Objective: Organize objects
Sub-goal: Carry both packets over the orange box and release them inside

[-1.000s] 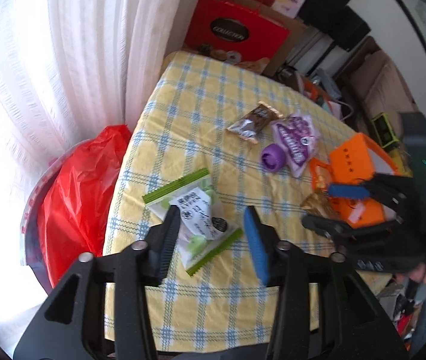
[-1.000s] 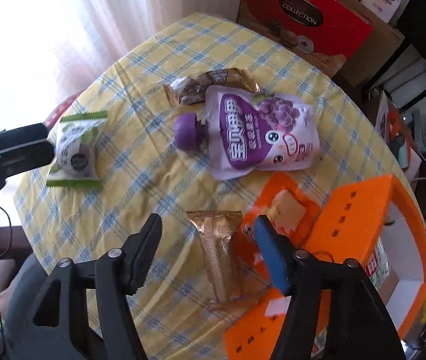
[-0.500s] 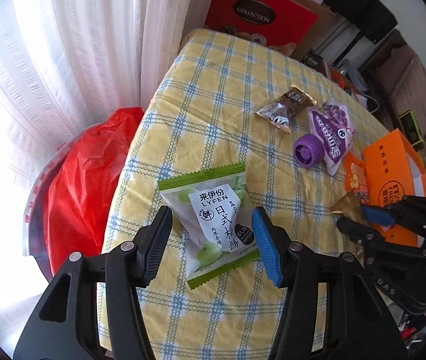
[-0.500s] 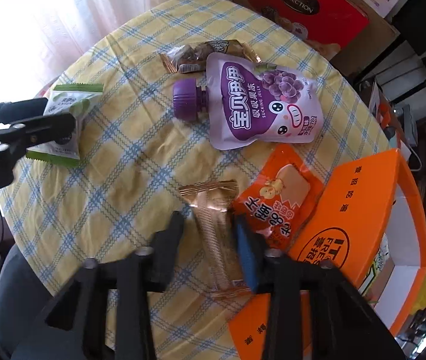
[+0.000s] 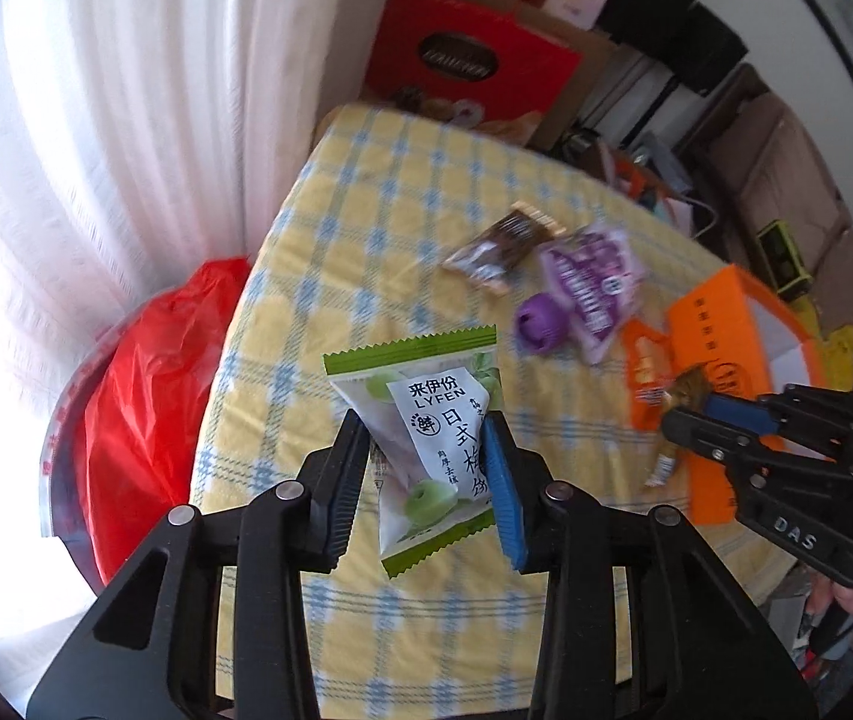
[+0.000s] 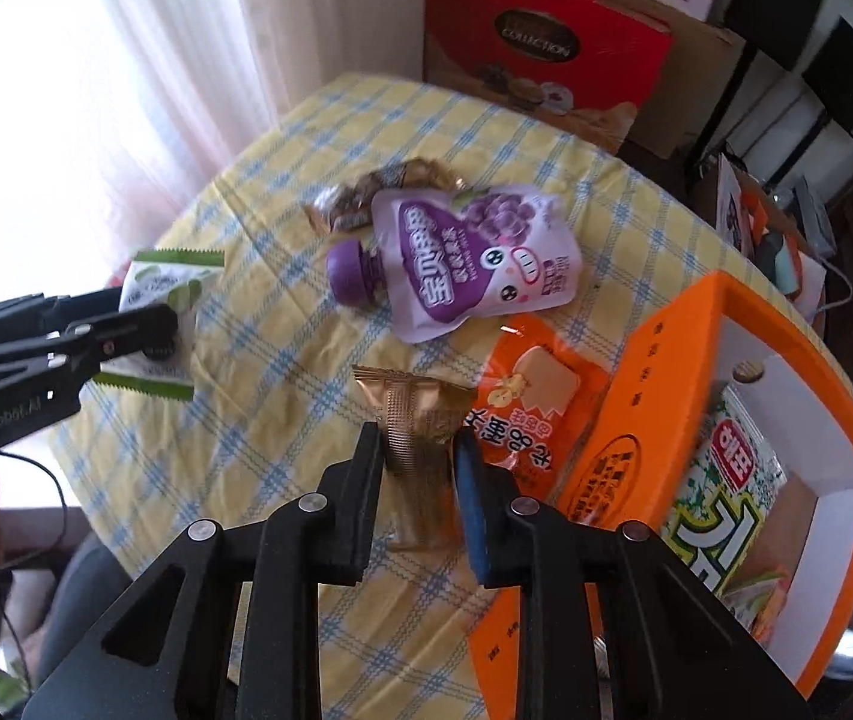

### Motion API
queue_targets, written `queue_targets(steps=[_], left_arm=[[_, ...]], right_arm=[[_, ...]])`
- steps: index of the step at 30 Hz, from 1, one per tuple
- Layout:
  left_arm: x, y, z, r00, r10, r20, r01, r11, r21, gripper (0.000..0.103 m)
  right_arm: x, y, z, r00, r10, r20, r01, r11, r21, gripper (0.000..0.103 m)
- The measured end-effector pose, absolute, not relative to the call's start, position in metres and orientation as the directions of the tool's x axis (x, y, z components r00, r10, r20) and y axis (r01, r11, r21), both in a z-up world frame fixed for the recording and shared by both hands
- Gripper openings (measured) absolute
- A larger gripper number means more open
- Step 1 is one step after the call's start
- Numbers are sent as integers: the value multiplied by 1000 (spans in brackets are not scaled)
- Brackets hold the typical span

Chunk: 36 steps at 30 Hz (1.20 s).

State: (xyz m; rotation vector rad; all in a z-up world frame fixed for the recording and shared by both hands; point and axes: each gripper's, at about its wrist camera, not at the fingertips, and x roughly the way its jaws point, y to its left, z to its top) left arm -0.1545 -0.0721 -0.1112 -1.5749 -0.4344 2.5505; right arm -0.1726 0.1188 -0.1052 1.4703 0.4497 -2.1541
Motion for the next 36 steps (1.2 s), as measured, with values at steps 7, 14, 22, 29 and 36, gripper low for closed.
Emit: queue_targets(steps=[7, 14, 22, 29, 36], left_arm=[[-152, -49, -71, -505, 273, -819, -16, -951, -308, 35], [-152, -22, -43, -524, 293, -800, -80, -952, -296, 35], [-152, 8, -22, -546, 302, -782, -123, -952, -281, 35], [-152, 28, -1, -568, 302, -766, -152, -953, -263, 35], [-156, 56, 10, -567, 316, -761, -186, -949, -255, 35]], right_arm=[[-177, 140, -79, -351, -266, -898, 516, -855, 51, 21], [-177, 166, -48, -382, -311, -870, 482, -871, 100, 21], [-175, 194, -17, -437, -329, -837, 437, -891, 122, 21], [-170, 219, 3, -494, -324, -807, 395, -910, 125, 21], [-163, 253, 11, -566, -296, -769, 326, -938, 121, 21]])
